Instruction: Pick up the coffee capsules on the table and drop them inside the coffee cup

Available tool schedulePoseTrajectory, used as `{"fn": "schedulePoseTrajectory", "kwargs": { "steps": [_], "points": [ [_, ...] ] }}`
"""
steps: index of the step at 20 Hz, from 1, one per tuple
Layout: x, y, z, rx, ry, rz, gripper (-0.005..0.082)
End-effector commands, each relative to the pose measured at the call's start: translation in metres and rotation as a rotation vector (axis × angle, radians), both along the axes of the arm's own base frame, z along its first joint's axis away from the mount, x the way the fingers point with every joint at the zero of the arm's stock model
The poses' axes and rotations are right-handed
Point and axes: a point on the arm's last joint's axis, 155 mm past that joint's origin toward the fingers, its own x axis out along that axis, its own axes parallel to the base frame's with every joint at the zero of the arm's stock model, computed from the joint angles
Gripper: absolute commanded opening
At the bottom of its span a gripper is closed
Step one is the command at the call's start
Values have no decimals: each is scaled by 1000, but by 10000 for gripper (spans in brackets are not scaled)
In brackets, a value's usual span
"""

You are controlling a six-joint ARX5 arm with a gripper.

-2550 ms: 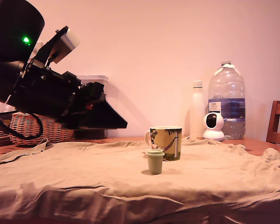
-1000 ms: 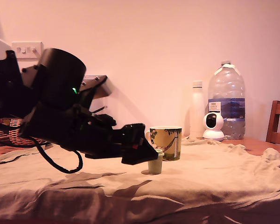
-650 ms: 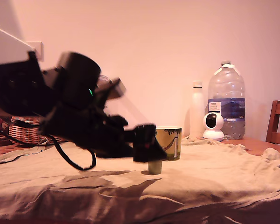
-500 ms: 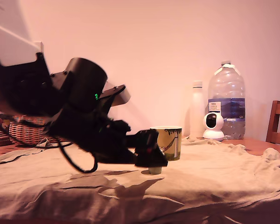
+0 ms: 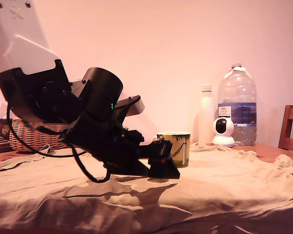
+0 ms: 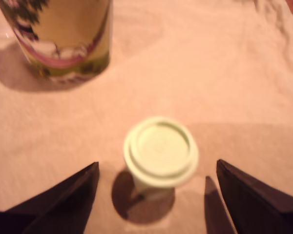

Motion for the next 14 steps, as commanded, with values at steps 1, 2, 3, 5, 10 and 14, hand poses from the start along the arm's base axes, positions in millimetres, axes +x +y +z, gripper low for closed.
{"fn": "schedulePoseTrajectory", "kwargs": {
  "steps": [1, 2, 3, 5, 10, 14],
  "points": [
    [-1, 0, -10, 9, 17, 4, 692],
    [-1, 0, -10, 11, 17, 4, 689],
    [0, 1, -10, 15, 13, 4, 670],
    [1, 2, -11, 26, 2, 6, 553],
    [1, 2, -10, 38, -15, -4, 195],
    [1, -2, -5, 17, -28, -18, 195]
  ]
}}
